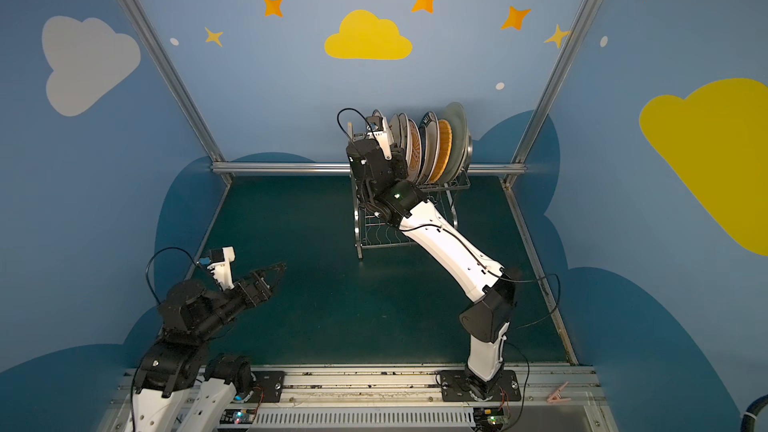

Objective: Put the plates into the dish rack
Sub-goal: 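Lower the sunburst plate into the top-tier slot nearest the robot with the right gripper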

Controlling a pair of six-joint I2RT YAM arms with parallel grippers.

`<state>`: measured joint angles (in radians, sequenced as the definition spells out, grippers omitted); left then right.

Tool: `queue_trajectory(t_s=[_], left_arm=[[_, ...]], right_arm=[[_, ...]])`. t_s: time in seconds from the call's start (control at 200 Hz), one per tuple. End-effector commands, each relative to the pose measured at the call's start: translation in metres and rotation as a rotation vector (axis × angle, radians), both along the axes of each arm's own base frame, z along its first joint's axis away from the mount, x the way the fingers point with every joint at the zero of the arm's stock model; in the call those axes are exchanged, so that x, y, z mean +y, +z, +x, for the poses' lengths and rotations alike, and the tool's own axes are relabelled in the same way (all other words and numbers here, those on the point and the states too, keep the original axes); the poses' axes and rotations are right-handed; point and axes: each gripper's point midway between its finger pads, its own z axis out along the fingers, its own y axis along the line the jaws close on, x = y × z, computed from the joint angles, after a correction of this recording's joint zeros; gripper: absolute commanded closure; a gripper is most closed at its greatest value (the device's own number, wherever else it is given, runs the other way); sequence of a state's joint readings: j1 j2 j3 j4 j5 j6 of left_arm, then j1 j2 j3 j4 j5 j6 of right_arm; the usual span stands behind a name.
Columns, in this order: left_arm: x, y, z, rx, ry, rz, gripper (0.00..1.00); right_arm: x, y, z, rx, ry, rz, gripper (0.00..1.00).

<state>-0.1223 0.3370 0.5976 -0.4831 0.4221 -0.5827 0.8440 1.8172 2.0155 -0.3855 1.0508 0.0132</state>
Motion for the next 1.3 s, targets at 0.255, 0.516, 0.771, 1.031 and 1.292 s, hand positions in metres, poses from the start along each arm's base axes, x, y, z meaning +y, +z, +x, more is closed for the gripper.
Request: queue_trajectory(t_s=[0.255,0.516,0.771,1.031,1.292], left_arm=[[0.000,0.004,0.001,-0.025,-0.004,-0.001,0.00],[0.000,0.005,0.000,-0.032,-0.005,-0.001,0.00],[0.000,0.005,-0.001,-0.034,-0.003,-0.002,0.00],[0.001,0.006,-0.002,-0.037,-0.002,-0.003,0.00],[0.001,0.006,-0.002,-0.035,0.001,-0.002,0.00]], right_arm=[[0.003,0.006,-0.015,0.032,0.031,0.037,1.00],[0.006,0.001,-0.024,0.085,0.054,0.052,1.00],[0.012,-0.002,-0.019,0.089,0.040,0.011,1.00],[0.013,-0.007,-0.009,0.095,0.006,0.004,1.00],[0.021,-0.011,-0.005,0.109,-0.005,0.028,1.00]])
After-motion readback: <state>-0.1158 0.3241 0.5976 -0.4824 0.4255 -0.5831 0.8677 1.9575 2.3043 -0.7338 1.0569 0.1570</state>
